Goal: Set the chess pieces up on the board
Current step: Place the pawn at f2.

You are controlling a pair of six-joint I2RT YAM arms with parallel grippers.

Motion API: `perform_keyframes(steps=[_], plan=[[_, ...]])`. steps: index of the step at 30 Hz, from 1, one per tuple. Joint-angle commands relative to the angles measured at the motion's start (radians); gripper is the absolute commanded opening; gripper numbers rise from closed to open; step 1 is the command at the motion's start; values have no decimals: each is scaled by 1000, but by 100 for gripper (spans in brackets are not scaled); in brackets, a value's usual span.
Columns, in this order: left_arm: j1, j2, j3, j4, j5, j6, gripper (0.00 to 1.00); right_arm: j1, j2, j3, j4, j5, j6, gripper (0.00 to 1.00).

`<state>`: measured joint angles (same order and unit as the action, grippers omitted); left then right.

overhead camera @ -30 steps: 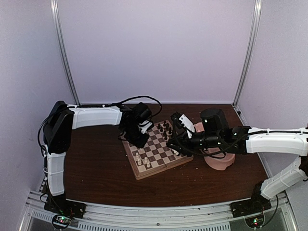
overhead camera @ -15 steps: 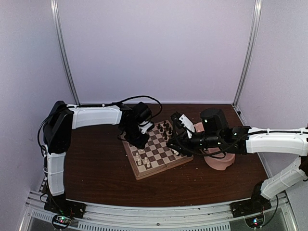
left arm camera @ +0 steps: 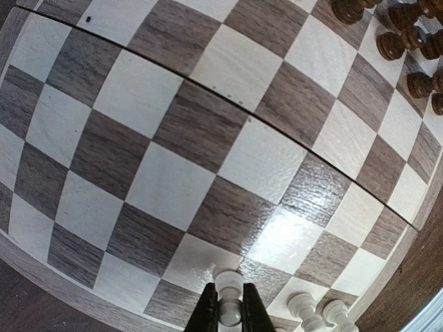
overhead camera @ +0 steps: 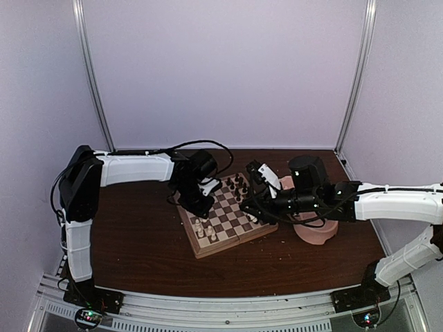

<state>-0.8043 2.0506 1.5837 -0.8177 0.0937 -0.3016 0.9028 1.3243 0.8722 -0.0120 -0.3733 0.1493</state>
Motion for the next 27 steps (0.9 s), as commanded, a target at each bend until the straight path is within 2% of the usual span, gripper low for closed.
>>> perform_keyframes(steps=[1, 14, 23, 27], plan=[[-20, -43, -20, -9, 18, -10, 5, -4, -33, -9, 9, -5, 13, 17], [-32, -42, -27, -9, 26, -7, 9, -4, -39, -7, 5, -7, 15, 17], [-32, -44, -4, -22, 19, -4, 25, -3, -37, -6, 4, -7, 16, 17], [-34, -50, 22, -36, -5, 0, 29, -4, -37, -1, 2, -6, 16, 17]])
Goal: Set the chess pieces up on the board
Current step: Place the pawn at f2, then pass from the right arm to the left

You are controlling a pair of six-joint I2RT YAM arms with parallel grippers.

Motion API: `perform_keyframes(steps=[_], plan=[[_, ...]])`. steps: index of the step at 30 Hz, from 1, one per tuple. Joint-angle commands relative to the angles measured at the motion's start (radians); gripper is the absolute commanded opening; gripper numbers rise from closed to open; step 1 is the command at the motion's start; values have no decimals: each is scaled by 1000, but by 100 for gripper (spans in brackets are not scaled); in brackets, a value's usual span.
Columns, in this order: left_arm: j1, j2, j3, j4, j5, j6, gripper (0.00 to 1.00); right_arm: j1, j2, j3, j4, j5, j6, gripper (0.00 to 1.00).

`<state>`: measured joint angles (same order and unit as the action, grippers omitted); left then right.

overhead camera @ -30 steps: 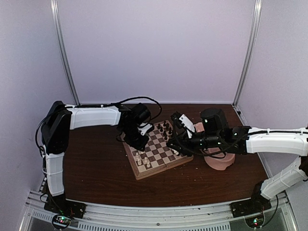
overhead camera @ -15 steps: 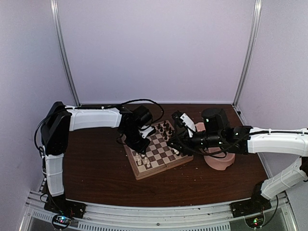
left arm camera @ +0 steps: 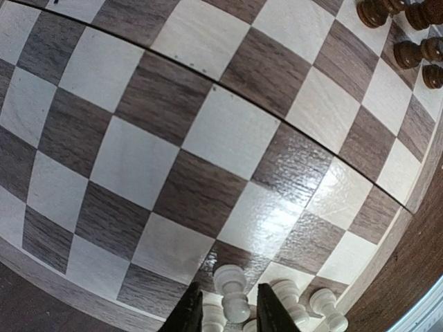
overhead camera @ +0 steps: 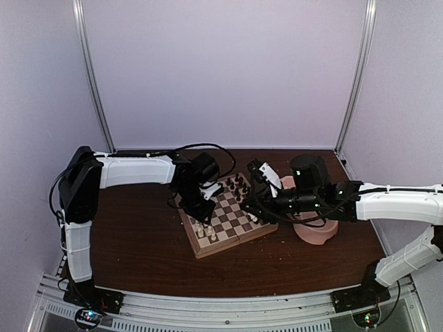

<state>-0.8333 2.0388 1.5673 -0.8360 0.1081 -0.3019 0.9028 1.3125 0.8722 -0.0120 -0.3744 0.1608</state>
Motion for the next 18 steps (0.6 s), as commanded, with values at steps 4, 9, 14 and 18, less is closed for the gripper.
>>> perform_keyframes(steps=[4, 9, 14, 18], plan=[[-5, -64, 70, -38, -61, 4, 32, -4, -24, 10, -7, 1, 6, 17], [-5, -125, 104, -75, -93, 2, 33, -4, -25, 25, -16, 14, 24, 17], [-23, -246, 81, -72, -151, -31, 34, -5, -22, 28, 10, 30, 101, 17], [-66, -390, -34, 53, -157, -77, 38, -3, -8, 48, 68, 61, 183, 16]])
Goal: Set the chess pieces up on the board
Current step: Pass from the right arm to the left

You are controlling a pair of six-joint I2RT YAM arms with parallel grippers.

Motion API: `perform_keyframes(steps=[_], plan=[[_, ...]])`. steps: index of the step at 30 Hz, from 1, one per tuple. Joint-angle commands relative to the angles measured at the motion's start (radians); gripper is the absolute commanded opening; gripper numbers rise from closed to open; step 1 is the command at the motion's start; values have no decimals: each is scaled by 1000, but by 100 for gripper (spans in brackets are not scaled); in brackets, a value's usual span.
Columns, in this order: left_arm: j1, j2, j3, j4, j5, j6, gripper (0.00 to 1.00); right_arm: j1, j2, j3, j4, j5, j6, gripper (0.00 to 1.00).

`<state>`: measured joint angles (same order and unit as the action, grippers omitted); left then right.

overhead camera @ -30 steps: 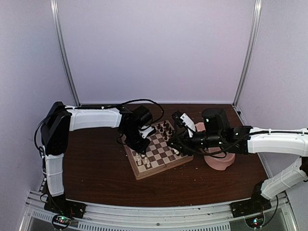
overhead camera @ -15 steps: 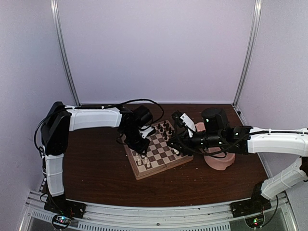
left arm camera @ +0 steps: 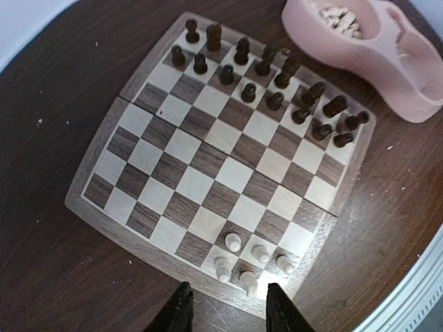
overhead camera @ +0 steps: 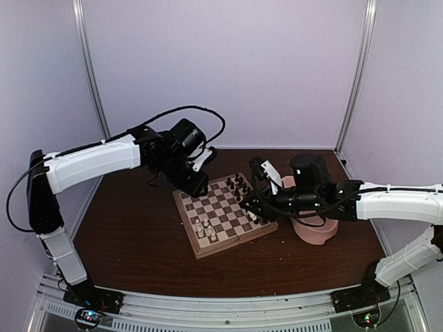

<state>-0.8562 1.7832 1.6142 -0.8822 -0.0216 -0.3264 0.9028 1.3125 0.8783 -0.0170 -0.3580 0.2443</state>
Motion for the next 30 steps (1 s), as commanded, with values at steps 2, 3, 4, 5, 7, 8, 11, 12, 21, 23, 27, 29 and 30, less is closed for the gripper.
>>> perform_keyframes(steps=[2, 3, 4, 5, 7, 8, 11, 12, 21, 23, 27, 29, 30], plan=[[-55, -198, -143, 167, -14, -88, 40, -1, 0, 50, 94, 84, 155, 16], [-58, -232, -179, 208, 2, -106, 40, -1, 6, 54, 106, 94, 184, 16], [-60, -261, -214, 251, 19, -125, 40, 0, 12, 58, 117, 115, 213, 16], [-62, -292, -255, 319, 60, -148, 40, 1, 20, 63, 123, 135, 250, 16], [-68, -347, -336, 430, 120, -187, 41, 2, 34, 68, 146, 155, 307, 15], [-70, -379, -375, 484, 148, -213, 42, 2, 41, 71, 161, 159, 331, 15], [-80, -419, -458, 630, 214, -286, 44, 16, 56, 86, 181, 191, 394, 14], [-83, -423, -473, 670, 243, -308, 45, 21, 62, 89, 192, 196, 408, 14], [-92, -373, -511, 858, 379, -404, 45, 54, 93, 104, 276, 186, 467, 14], [-91, -360, -514, 874, 404, -413, 44, 57, 93, 102, 288, 179, 477, 14], [-92, -339, -516, 931, 438, -433, 41, 61, 86, 91, 325, 166, 498, 14], [-92, -332, -515, 942, 449, -439, 40, 62, 84, 88, 338, 160, 510, 14], [-92, -328, -513, 946, 455, -443, 39, 62, 85, 86, 343, 157, 515, 14]])
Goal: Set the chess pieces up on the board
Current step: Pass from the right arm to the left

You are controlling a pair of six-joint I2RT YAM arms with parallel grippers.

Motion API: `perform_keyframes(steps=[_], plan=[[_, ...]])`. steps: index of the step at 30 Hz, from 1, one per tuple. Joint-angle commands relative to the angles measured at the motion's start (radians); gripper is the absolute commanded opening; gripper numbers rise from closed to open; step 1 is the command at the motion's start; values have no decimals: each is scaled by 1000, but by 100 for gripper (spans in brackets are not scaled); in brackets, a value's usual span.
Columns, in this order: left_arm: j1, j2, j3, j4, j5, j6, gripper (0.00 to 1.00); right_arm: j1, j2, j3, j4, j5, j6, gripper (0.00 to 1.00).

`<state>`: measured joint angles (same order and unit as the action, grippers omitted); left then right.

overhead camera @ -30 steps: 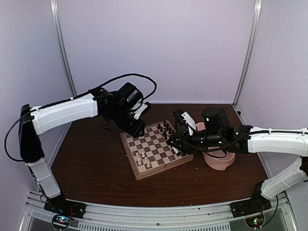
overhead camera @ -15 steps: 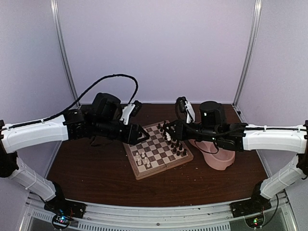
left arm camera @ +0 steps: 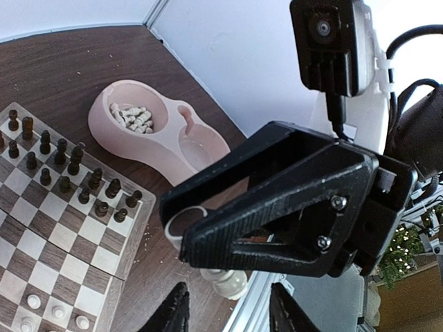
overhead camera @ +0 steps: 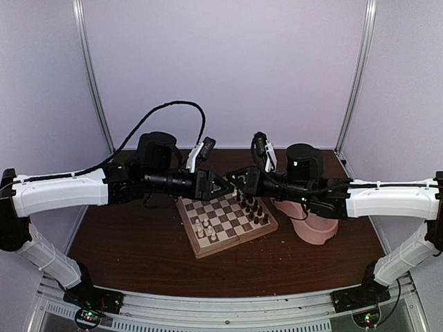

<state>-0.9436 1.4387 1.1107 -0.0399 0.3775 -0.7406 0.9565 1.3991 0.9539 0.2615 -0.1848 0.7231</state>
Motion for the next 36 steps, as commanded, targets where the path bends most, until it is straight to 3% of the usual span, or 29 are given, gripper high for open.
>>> perform_keyframes(steps=[1, 5, 11, 16, 22, 29, 32, 36], plan=[[-4, 21, -6, 104, 63, -30, 39, 8, -2, 10, 71, -21, 43, 14], [-4, 39, 9, 82, 74, -37, 39, 9, 1, 4, 100, -36, 68, 15], [-4, 42, 2, 92, 75, -46, 27, 17, -2, -9, 146, -57, 82, 15], [-4, 38, 4, 104, 75, -48, 25, 21, -2, -15, 149, -57, 83, 14], [-4, 28, 1, 62, 51, -31, 5, 24, -16, -30, 153, -48, 83, 16], [-4, 9, -8, -5, 29, 12, 0, 23, -30, -33, 131, -45, 75, 23], [-4, 5, -9, -24, 29, 32, 0, 24, -39, -33, 119, -46, 69, 31], [-4, 2, -9, -54, 33, 53, 0, 24, -46, -14, 86, -84, 49, 50]])
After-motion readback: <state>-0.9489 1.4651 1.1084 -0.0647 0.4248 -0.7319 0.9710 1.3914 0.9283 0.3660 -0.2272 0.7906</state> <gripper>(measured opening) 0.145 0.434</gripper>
